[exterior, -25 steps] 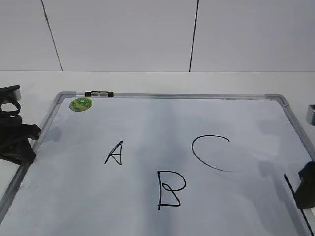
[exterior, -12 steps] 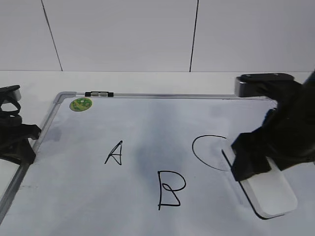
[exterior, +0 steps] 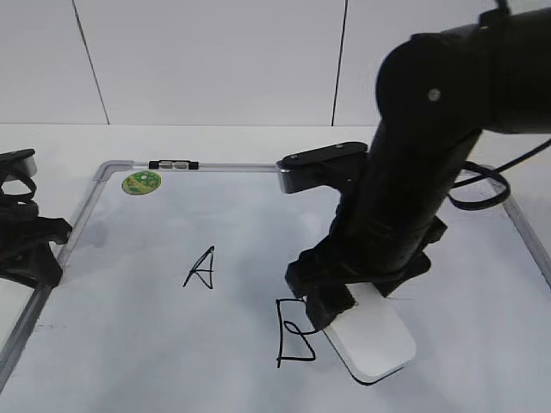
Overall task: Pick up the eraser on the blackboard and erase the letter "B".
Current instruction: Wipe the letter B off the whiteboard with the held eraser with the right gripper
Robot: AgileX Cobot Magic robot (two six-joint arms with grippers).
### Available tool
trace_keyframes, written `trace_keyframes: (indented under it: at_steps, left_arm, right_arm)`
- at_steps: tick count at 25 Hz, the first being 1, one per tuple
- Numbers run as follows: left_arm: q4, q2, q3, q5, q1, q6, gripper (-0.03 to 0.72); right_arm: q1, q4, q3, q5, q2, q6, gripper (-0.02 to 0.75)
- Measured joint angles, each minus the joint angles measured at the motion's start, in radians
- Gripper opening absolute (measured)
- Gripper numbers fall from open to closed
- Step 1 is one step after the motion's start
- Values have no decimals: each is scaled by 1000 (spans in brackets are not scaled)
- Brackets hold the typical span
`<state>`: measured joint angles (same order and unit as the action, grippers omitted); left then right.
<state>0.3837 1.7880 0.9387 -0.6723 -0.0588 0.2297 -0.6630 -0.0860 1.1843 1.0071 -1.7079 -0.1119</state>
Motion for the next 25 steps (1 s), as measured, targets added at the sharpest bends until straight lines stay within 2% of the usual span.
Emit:
trace_keyframes:
  at_steps: [8, 25]
  left_arm:
    - [0, 0, 0, 0, 0, 0, 109]
    - [0, 0, 0, -2, 0, 0, 109]
  right_arm:
    - [-33, 62, 120, 51, -174, -1, 542]
    - [-33, 138, 141, 13, -230, -2, 542]
